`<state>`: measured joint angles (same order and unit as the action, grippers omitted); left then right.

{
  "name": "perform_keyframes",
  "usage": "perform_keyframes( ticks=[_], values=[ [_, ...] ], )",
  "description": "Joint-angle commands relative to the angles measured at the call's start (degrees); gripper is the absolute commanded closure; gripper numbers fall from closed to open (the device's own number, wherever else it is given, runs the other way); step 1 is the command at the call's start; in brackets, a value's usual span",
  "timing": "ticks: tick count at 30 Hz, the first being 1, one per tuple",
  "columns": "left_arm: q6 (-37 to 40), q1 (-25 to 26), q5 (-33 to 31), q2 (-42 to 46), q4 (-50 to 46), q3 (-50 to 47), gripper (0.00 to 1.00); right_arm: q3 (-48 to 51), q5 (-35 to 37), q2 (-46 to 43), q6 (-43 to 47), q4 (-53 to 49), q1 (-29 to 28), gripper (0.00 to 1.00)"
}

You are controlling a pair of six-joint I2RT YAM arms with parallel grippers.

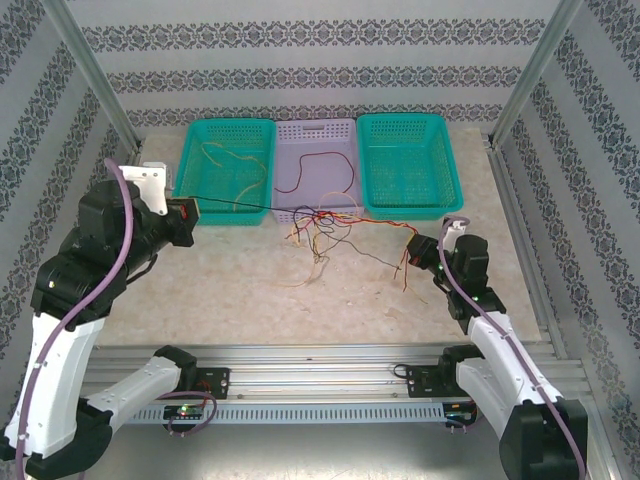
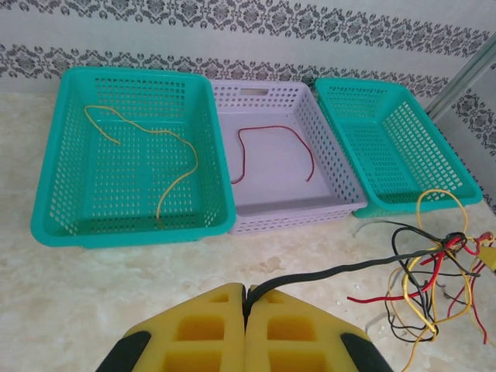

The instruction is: Untangle the cables

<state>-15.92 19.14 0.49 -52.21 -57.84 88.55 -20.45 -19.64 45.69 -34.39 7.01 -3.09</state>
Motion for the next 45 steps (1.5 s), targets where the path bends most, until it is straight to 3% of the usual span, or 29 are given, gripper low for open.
perform_keyframes(
  ticks=[1, 7, 13, 16, 21, 27, 31, 35, 39, 42, 45],
  values=[
    [1.25, -0.92, -13.74, 3.81, 2.26, 4.6, 1.0, 2.7, 16.48, -1.66, -2.48, -8.71, 3.95, 1.0],
    [3.8, 0.43, -16.7, 4.83, 2.6, 3.84, 1.0, 4.32, 17.84, -5.26, -3.84, -10.12, 6.83, 1.0],
    [5.56, 1.36, -13.14, 4.47, 2.7, 0.56, 1.0, 2.88, 14.47, -1.94, -2.32, -9.36, 7.84, 1.0],
    [5.14, 1.4, -5.87, 5.15, 4.49, -3.24, 1.0, -0.42, 10.35, 2.43, 0.01, -9.64, 6.34, 1.0],
    [3.42, 1.4, 6.85, 4.57, 7.35, -9.82, 1.0, -2.14, 10.74, 3.66, 2.08, -8.77, 1.39, 0.99],
    [2.78, 1.43, 17.9, 4.72, 13.29, -17.37, 1.0, -4.12, 8.82, 3.2, 4.06, -10.27, -2.33, 0.66],
    [4.12, 1.43, 20.87, 4.03, 14.99, -20.05, 1.0, -6.85, 3.86, 4.4, 5.86, -11.48, -3.99, 0.48],
    [3.54, 2.1, 22.79, 3.17, 17.69, -22.96, 1.0, -11.73, 1.47, 7.95, 7.72, -15.02, -7.23, 0.42],
    [3.91, 2.8, 22.0, 3.11, 19.83, -25.55, 1.0, -17.16, 7.32, 10.29, 7.73, -20.75, -12.55, 0.37],
    [4.01, 3.22, 21.24, 3.57, 21.19, -27.25, 1.0, -17.09, 6.11, 9.04, 3.51, -18.2, -12.34, 0.31],
    [3.37, 3.65, 21.91, 4.35, 23.47, -29.85, 1.0, -17.83, 3.36, 10.35, 0.85, -14.94, -16.42, 0.31]
  ],
)
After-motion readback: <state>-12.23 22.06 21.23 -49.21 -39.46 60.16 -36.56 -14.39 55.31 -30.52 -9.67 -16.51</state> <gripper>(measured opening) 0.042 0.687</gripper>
